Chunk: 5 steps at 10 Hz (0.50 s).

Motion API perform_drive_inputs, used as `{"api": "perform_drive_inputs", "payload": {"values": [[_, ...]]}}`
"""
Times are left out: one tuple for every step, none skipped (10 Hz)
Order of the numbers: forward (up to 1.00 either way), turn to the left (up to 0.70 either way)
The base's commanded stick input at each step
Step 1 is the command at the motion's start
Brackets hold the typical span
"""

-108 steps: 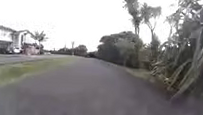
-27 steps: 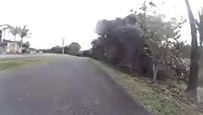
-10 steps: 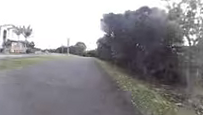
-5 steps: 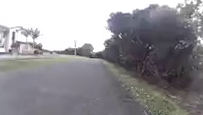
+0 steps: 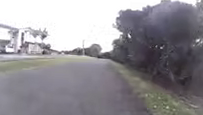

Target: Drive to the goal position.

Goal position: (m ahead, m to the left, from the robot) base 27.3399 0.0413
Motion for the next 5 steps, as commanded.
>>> {"api": "perform_drive_inputs", "payload": {"values": [[0.7,0.0],[0.7,0.0],[0.7,0.0],[0.7,0.0],[0.7,0.0]]}}
